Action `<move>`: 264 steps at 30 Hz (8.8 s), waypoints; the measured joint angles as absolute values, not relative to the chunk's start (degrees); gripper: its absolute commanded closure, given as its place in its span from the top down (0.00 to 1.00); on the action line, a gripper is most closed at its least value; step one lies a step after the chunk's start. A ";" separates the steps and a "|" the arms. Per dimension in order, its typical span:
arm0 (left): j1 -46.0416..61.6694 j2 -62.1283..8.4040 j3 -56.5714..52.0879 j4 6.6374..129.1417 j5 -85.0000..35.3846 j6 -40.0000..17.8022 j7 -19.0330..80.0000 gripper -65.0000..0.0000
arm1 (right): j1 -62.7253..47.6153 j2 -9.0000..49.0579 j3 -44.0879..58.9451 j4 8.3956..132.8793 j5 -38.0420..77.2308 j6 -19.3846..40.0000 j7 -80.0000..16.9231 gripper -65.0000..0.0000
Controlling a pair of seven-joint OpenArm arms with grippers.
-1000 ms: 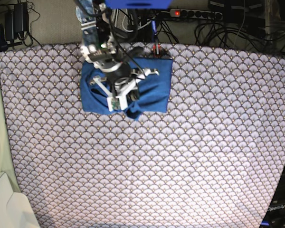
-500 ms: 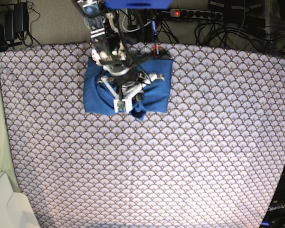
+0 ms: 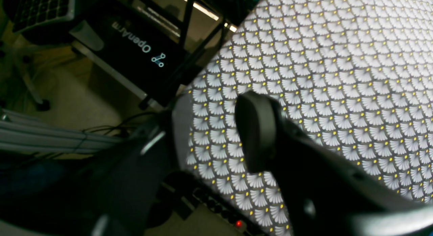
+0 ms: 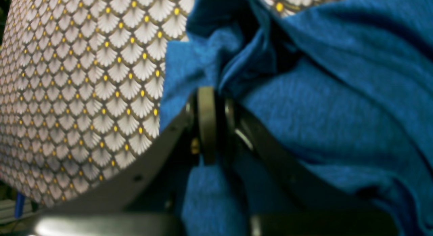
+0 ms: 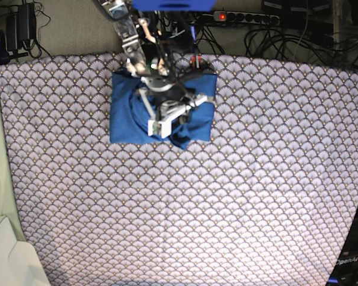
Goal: Fold the T-shirt properly
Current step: 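Fold the held end over onto the bundle with the right gripper, then release the shirt and lift the right gripper off the bundle, then press and tuck the bundle's edge with the right gripper, then grasp the bundle's side edge with the left gripper, then fold the held edge over the bundle with the left gripper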
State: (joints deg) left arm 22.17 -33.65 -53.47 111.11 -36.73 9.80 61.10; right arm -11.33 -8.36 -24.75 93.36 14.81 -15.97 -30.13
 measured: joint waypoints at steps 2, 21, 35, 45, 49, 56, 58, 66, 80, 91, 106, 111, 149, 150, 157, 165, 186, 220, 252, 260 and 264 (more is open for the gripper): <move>22.17 -33.63 -53.47 111.11 -36.73 9.82 61.10 0.39 | -11.35 -8.34 -25.93 93.36 14.87 -15.99 -29.82 0.00; 20.43 -33.56 -47.83 111.04 -36.75 9.80 61.01 0.39 | -9.43 -8.25 -32.27 90.39 14.85 -16.16 -29.10 0.00; 20.58 -30.59 -43.35 111.07 -36.69 9.82 61.04 0.39 | -8.32 -8.16 -36.53 90.56 14.79 -16.16 -29.45 0.47; 20.58 -30.59 -42.98 111.00 -36.93 9.82 61.08 0.39 | -6.94 -6.63 -43.51 97.65 14.46 -15.97 -29.43 0.47; 20.62 -30.74 -43.00 111.00 -36.71 9.82 61.08 0.39 | -7.51 -2.48 -37.91 102.08 15.25 -15.92 -29.93 0.47; 20.62 -30.89 -43.00 110.76 -36.69 9.82 61.08 0.39 | -8.58 3.90 -27.83 108.71 15.09 -16.36 -29.39 0.17; 20.45 -30.94 -42.57 110.74 -36.67 9.85 61.06 0.39 | -10.63 3.60 -25.02 108.79 14.98 -16.38 -29.30 0.05; 19.31 -30.94 -38.87 110.74 -36.69 9.82 61.06 0.39 | -15.88 2.48 -22.35 108.62 14.87 -16.36 -29.23 0.00; 19.00 -31.00 -38.87 110.74 -36.53 9.82 61.06 0.39 | -20.03 2.42 -30.24 106.24 14.85 -16.36 -29.34 0.00; 19.33 -31.11 -38.92 110.74 -36.47 9.85 61.08 0.39 | -14.26 3.92 -44.10 99.83 14.66 -16.34 -31.90 0.00; 20.18 -32.38 -38.89 110.78 -36.73 9.82 61.10 0.39 | -8.78 11.75 -47.07 109.40 14.96 -21.04 -32.32 0.00; 21.30 -32.25 -38.89 110.78 -36.71 9.80 61.08 0.40 | -3.09 11.09 -46.98 105.71 15.07 -19.25 -32.23 0.00; 20.99 -26.09 -32.53 113.71 -55.20 9.80 60.75 0.68 | 3.88 12.08 -45.60 105.12 15.38 -13.08 -27.16 0.00; 19.90 -25.23 -30.61 113.62 -56.12 9.80 60.97 0.68 | 3.09 12.75 -44.23 105.71 15.29 -14.46 -27.09 0.00; 13.04 -19.53 -10.74 108.75 -57.36 9.39 60.88 0.68 | -4.19 19.11 -33.26 108.92 15.40 -14.83 -27.20 0.16; 4.58 -14.66 1.76 96.14 -50.35 10.63 59.68 0.74 | -9.41 21.08 -20.88 110.85 15.44 -12.12 -27.66 0.25; 1.02 -12.03 11.42 89.67 -45.19 10.04 58.70 0.75 | -11.73 20.64 -10.87 112.51 15.31 -9.19 -26.96 0.25; -11.57 -17.30 31.35 83.09 -46.11 10.22 60.10 0.12 | -11.79 19.33 3.68 112.57 15.42 -8.95 -27.00 0.25; -31.68 -9.37 59.16 76.88 -14.68 -1.91 59.94 0.12 | -15.79 18.87 25.23 112.38 15.22 -1.28 -27.42 0.25; -32.53 -7.40 59.16 74.39 -8.14 -9.61 54.54 0.12 | -16.95 16.29 32.18 112.36 14.85 0.64 -26.94 0.25; -32.53 -3.53 59.27 68.90 -4.27 -13.15 53.52 0.12 | -18.20 16.05 32.47 112.33 14.85 0.67 -27.29 0.25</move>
